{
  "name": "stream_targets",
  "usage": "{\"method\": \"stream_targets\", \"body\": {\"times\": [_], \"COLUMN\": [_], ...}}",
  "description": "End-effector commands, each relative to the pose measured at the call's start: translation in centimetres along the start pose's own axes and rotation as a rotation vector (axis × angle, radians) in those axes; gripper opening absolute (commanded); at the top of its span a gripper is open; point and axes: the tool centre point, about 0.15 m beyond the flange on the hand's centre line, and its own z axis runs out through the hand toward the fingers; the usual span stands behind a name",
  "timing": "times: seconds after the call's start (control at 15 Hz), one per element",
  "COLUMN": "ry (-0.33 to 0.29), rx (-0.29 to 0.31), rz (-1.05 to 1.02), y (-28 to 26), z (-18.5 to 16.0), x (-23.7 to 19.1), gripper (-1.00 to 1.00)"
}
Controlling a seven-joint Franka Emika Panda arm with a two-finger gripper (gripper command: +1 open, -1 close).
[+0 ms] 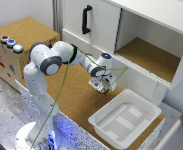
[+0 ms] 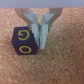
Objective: Push the purple block towards the left
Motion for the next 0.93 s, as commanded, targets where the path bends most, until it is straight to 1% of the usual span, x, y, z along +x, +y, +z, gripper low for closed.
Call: {"method": "stream_targets", "body": {"times": [0.0, 0.6, 0.87], "ry": [-0.023, -0.044, -0.083], "rx": [-0.017, 0.005, 0.012], "rz": [0.009, -0.052, -0.075], "y": [-3.1, -8.5, -10.3], "z": [-0.3, 0.2, -0.1], "x": [0.5, 1.9, 1.9], "gripper": [-1.0, -1.0, -1.0]}}
